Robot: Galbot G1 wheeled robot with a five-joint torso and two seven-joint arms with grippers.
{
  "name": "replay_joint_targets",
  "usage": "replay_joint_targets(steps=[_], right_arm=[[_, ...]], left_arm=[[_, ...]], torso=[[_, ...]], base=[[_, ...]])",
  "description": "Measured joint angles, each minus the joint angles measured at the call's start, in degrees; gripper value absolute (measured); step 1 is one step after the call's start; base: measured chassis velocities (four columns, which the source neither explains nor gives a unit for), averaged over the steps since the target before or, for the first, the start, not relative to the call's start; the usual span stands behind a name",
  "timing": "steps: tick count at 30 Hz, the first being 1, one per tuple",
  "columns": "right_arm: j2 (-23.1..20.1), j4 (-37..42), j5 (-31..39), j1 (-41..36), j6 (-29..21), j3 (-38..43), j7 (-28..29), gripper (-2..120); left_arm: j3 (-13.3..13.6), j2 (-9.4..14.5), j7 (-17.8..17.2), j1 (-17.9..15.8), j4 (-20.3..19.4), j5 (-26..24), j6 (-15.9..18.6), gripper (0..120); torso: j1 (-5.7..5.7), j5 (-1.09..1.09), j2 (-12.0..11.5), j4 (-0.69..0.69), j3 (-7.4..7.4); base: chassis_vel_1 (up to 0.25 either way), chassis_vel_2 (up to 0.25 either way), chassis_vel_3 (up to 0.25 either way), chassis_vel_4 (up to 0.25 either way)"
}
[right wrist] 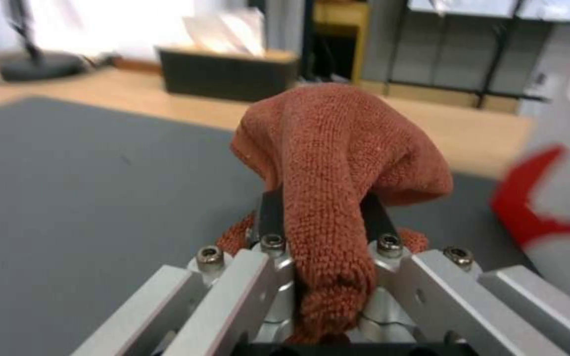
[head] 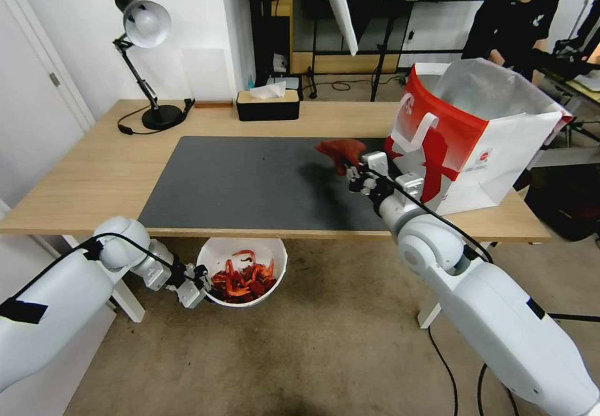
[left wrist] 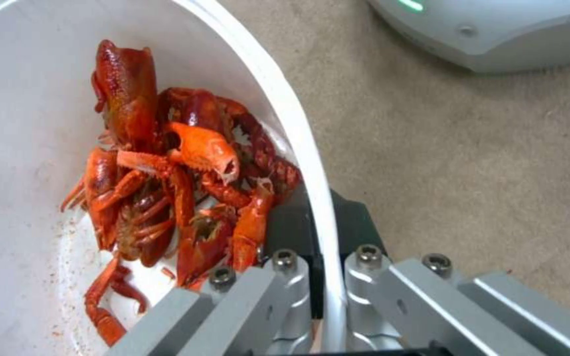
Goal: Sweep shrimp from table into container with towel, then put container into takeout bag.
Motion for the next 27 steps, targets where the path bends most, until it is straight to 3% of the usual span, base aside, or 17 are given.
replay_joint_targets(steps=[7, 9, 11, 16, 17, 24, 27], right_arm=[[-0.7, 1.3, -0.2, -2.3, -2.9, 0.9, 2.1, 5], [-0.8, 1.4, -0.2, -2.8, -3.4, 1.1, 2.3, 7], [-0.7, 1.4, -0.3, -3.4, -4.0, 1.3, 2.6, 16], [-0.7, 1.4, -0.3, -3.4, -4.1, 1.3, 2.6, 16], [-0.7, 1.5, -0.1, -4.1, -5.4, 1.5, 2.6, 38], [-0.4, 2.2, -0.1, -4.9, -9.4, 1.7, 2.8, 62], [-0.1, 3.0, -0.4, -4.8, -12.5, 1.1, 7.1, 79]], left_arm=[[0.0, -0.1, 0.0, 0.3, -0.2, 0.1, 0.0, 0], [0.0, -0.1, 0.0, 0.4, -0.2, 0.2, 0.0, 0], [0.0, -0.1, 0.0, 0.5, -0.2, 0.2, 0.0, 0], [0.0, -0.1, 0.0, 0.5, -0.3, 0.2, 0.0, 0], [0.0, 0.0, 0.0, 0.6, -0.4, 0.2, 0.0, 0], [0.0, 0.2, 0.0, 0.9, -0.5, 0.4, 0.0, 0], [0.0, 0.3, 0.1, 1.2, -0.8, 0.4, 0.0, 0]], torso=[[0.0, 0.0, 0.0, 0.0, 0.0], [0.0, 0.0, 0.0, 0.0, 0.0], [0.0, 0.0, 0.0, 0.0, 0.0], [0.0, 0.0, 0.0, 0.0, 0.0], [0.01, 0.0, 0.0, 0.0, 0.0], [0.01, 0.0, 0.0, 0.0, 0.0], [0.01, 0.0, 0.0, 0.0, 0.0]], base=[[0.0, 0.0, 0.0, 0.0], [0.0, 0.0, 0.0, 0.0], [0.0, 0.0, 0.0, 0.0], [0.0, 0.0, 0.0, 0.0], [0.0, 0.0, 0.0, 0.0], [0.0, 0.0, 0.0, 0.0], [0.0, 0.0, 0.0, 0.0]])
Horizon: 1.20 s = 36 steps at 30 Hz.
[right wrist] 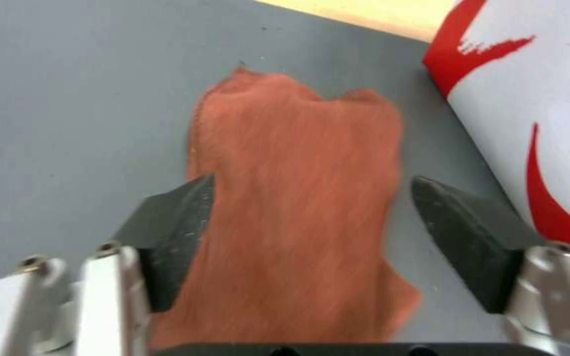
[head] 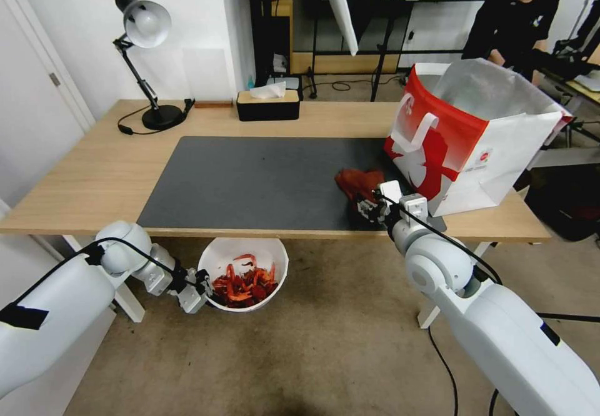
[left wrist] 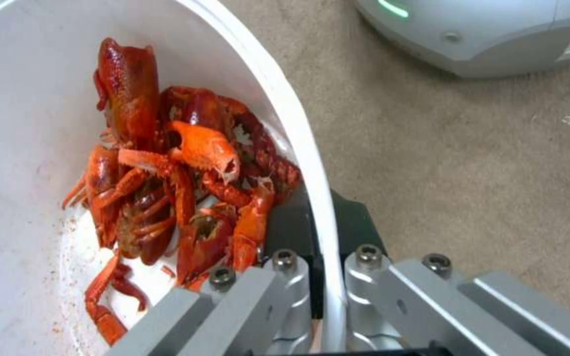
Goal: Sweep shrimp from table into container with towel, then put container into takeout bag.
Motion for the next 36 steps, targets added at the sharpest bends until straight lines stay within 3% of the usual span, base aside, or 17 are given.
replay_joint_targets(steps=[4, 9, 12, 14, 16, 17, 20, 21, 23, 25, 27, 28, 31, 36], right_arm=[[-0.2, 1.0, 0.6, 0.0, -1.9, 0.0, 2.4, 93], [-0.4, 2.5, 0.2, -1.0, -1.9, 0.1, 4.7, 99], [-0.7, 3.9, -4.4, -3.2, 2.9, 0.8, 4.0, 100], [-0.7, 3.9, -4.5, -3.2, 3.1, 0.8, 4.0, 100], [-0.9, 5.5, -7.2, -6.1, 11.8, 1.1, 1.9, 100], [-0.9, 5.5, -7.2, -6.1, 11.8, 1.1, 1.9, 100], [1.3, 8.8, -14.1, -12.4, 21.9, 3.4, 0.1, 100], [1.3, 8.8, -14.1, -12.4, 21.9, 3.4, 0.1, 100], [4.2, 11.4, -17.5, -21.0, 30.2, 6.5, -3.1, 100], [4.7, 11.5, -18.2, -22.7, 32.3, 6.9, -4.2, 100], [6.8, 10.7, -20.9, -28.1, 40.3, 7.9, -8.2, 100], [6.8, 10.7, -20.9, -28.1, 40.3, 7.9, -8.2, 100], [9.5, 8.1, -23.9, -32.2, 47.1, 8.9, -11.1, 100], [11.5, 6.0, -27.3, -35.6, 50.6, 9.7, -12.6, 100]], left_arm=[[0.1, 0.0, 0.3, -0.1, 0.0, 0.0, 0.0, 0], [0.3, -0.3, 0.4, -0.1, 0.1, 0.2, 0.0, 0], [0.2, -0.1, 0.3, 0.8, -0.1, 0.3, 0.0, 0], [0.2, -0.1, 0.3, 0.8, -0.1, 0.3, 0.0, 0], [-0.1, 0.2, 0.2, 1.2, 0.0, 0.3, -0.2, 0], [-0.1, 0.2, 0.2, 1.2, 0.0, 0.3, -0.2, 0], [-0.3, 0.0, 0.1, 1.4, 0.2, 0.5, -0.5, 0], [-0.3, 0.0, 0.1, 1.4, 0.2, 0.5, -0.5, 0], [-0.3, -0.3, -0.1, 1.5, 0.7, 0.5, -0.8, 0], [-0.3, -0.5, -0.1, 1.5, 0.8, 0.5, -1.0, 0], [-0.3, -0.8, -0.2, 1.8, 0.8, 0.5, -1.2, 0], [-0.3, -0.8, -0.2, 1.8, 0.8, 0.5, -1.2, 0], [-0.3, -1.1, -0.2, 2.0, 0.6, 0.6, -1.3, 0], [-0.3, -1.0, -0.2, 2.3, 0.0, 0.7, -1.3, 0]], torso=[[0.0, 0.0, 0.0, 0.0, 0.0], [0.0, 0.0, 0.0, 0.0, 0.0], [0.0, -0.01, 0.0, 0.0, 0.0], [0.0, -0.01, 0.0, 0.0, 0.0], [0.0, 0.0, 0.0, 0.01, 0.0], [0.0, 0.0, 0.0, 0.01, 0.0], [0.0, 0.0, 0.0, 0.0, 0.0], [0.0, 0.0, 0.0, 0.0, 0.0], [-0.01, 0.0, 0.0, 0.0, -0.01], [0.0, 0.0, 0.0, -0.01, 0.0], [-0.01, -0.01, 0.0, -0.02, -0.01], [-0.01, -0.01, 0.0, -0.02, -0.01], [-0.01, 0.0, 0.0, 0.01, -0.01], [0.0, 0.0, 0.0, 0.0, -0.01]], base=[[0.0, 0.0, 0.0, 0.0], [0.0, 0.0, 0.0, 0.0], [0.0, 0.0, 0.0, 0.0], [0.0, 0.0, 0.0, 0.0], [0.0, 0.0, 0.0, 0.0], [0.0, 0.0, 0.0, 0.0], [0.0, 0.0, 0.0, 0.0], [0.0, 0.0, 0.0, 0.0], [0.0, 0.0, 0.0, 0.0], [0.0, 0.0, 0.0, 0.0], [0.0, 0.0, 0.0, 0.0], [0.0, 0.0, 0.0, 0.0], [0.0, 0.0, 0.0, 0.0], [0.0, 0.0, 0.0, 0.0]])
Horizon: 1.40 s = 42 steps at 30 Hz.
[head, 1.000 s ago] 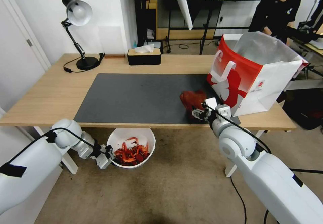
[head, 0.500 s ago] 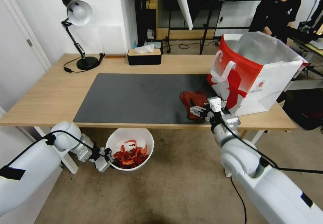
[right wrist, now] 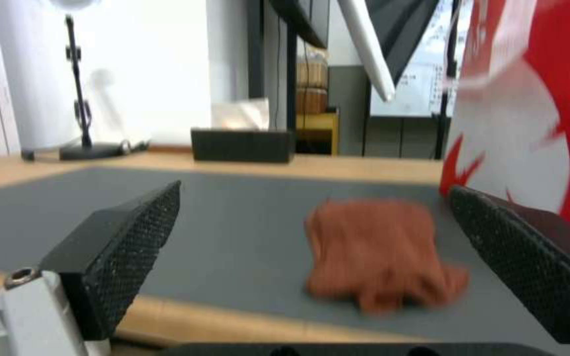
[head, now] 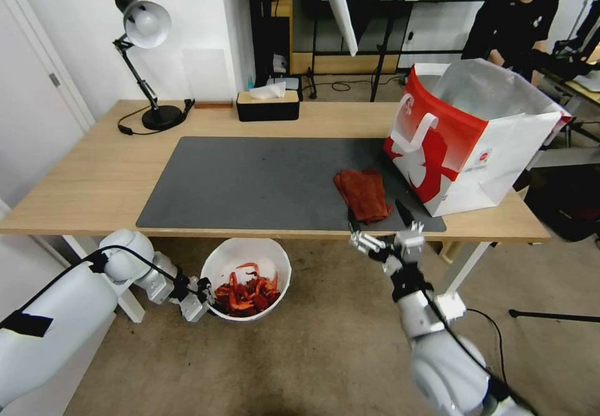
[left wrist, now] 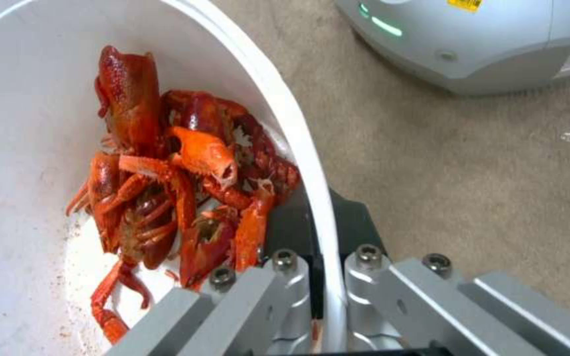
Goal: Sweep shrimp from table into container with towel, then put container into takeout bag.
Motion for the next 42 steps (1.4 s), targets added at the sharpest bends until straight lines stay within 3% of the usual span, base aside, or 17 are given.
replay_joint_targets(steps=[3, 8, 12, 18, 30, 32, 36, 38, 42], right_arm=[[2.0, -2.1, -2.9, -3.6, 2.7, 0.3, -0.6, 100], [2.1, -2.4, -3.8, -4.7, 3.1, 0.5, -1.0, 100], [1.5, -1.8, -3.8, -5.4, 3.1, 1.2, -1.9, 100], [0.6, -1.4, -1.1, -6.6, 4.0, 3.3, -6.0, 100], [0.2, -1.4, 1.3, -8.5, 6.2, 6.2, -9.4, 100], [0.2, -1.5, 2.3, -10.0, 7.5, 8.2, -10.5, 100], [0.7, -1.9, 3.0, -12.0, 9.4, 10.7, -10.5, 100], [1.5, -2.3, 3.3, -13.3, 10.7, 12.1, -9.8, 100], [2.4, -2.7, 3.5, -14.2, 11.6, 12.5, -9.5, 100]], left_arm=[[-0.1, 0.3, 0.1, 1.0, -1.4, 0.0, -0.1, 0], [-0.4, 0.7, 0.1, 1.9, -2.8, 0.4, -0.3, 0], [-2.4, 1.2, 0.1, 4.2, -5.8, 2.2, -2.2, 0], [-4.7, 2.8, -0.6, 7.7, -12.0, 4.0, -5.0, 0], [-5.6, 3.4, -0.7, 9.3, -15.0, 4.7, -6.8, 0], [-5.9, 3.8, -0.9, 9.9, -17.0, 5.2, -7.4, 0], [-5.6, 4.8, -1.1, 9.6, -18.7, 4.3, -7.4, 0], [-4.6, 7.0, -1.0, 9.5, -20.6, -0.7, -4.2, 0], [-4.2, 8.2, -1.1, 8.1, -21.1, -2.4, -3.2, 0]], torso=[[-0.01, 0.0, 0.0, 0.0, 0.0], [0.0, 0.0, 0.0, 0.0, 0.01], [0.0, 0.0, 0.0, 0.0, 0.0], [0.0, 0.01, 0.0, 0.01, 0.0], [0.0, 0.01, 0.0, 0.0, 0.0], [-0.01, 0.0, 0.0, 0.0, 0.01], [0.0, -0.01, 0.0, 0.0, 0.01], [0.0, 0.01, 0.0, -0.01, 0.01], [-0.01, 0.0, 0.0, 0.0, 0.0]], base=[[0.0, 0.0, 0.0, 0.0], [0.0, 0.0, 0.0, 0.0], [0.0, 0.0, 0.0, 0.0], [0.0, 0.0, 0.0, 0.0], [0.0, 0.0, 0.0, 0.0], [0.0, 0.0, 0.0, 0.0], [0.0, 0.0, 0.0, 0.0], [0.0, 0.0, 0.0, 0.0], [0.0, 0.0, 0.0, 0.0]])
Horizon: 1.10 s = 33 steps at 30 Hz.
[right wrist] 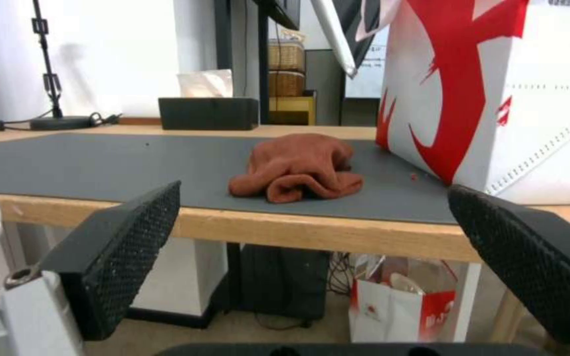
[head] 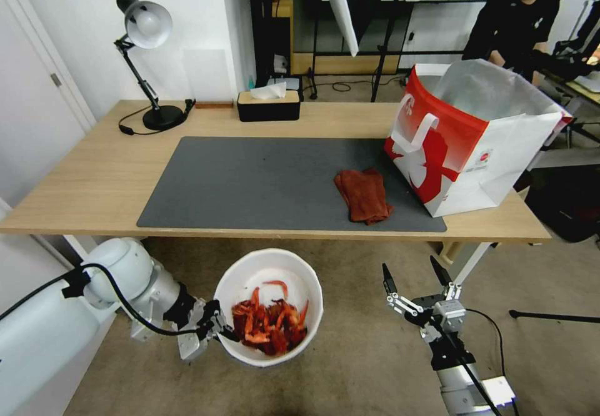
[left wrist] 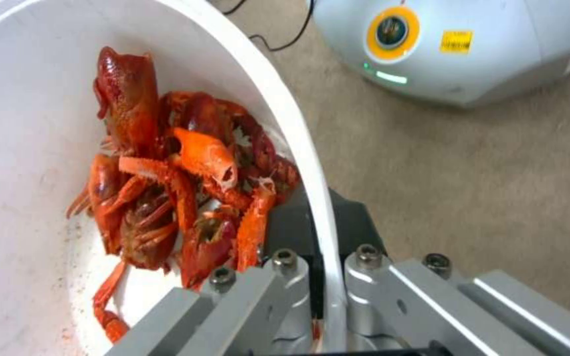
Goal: Sweep shrimp from table into container with towel, then put container into takeout bag.
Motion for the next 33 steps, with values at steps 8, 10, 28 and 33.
replay_joint_targets(steps=[8, 10, 28, 33], right_arm=[[0.8, -0.5, -1.0, 0.4, 0.0, -1.0, 0.3, 100], [0.8, -0.5, -1.1, 0.4, -0.1, -1.1, 0.3, 100], [1.4, -0.3, -3.1, 0.3, -0.5, -2.9, 0.3, 100], [1.7, 0.0, -3.5, 0.2, -0.6, -3.0, 0.3, 100]], left_arm=[[0.3, 1.3, -0.1, -3.4, -1.4, -1.2, 0.1, 0], [0.4, 1.6, -0.1, -3.4, -1.8, -1.5, 0.3, 0], [1.2, 7.9, -0.7, -10.2, -4.9, -13.7, 5.5, 0], [2.1, 9.2, -0.7, -14.1, -4.7, -18.4, 7.2, 0]], torso=[[0.01, 0.01, 0.0, 0.0, 0.01], [0.01, 0.0, 0.0, 0.0, 0.01], [0.01, 0.01, 0.0, 0.0, 0.01], [0.01, 0.0, 0.0, 0.01, 0.0]], base=[[0.0, 0.0, 0.0, 0.0], [0.0, 0.0, 0.0, 0.0], [0.0, 0.0, 0.0, 0.0], [0.0, 0.0, 0.0, 0.0]])
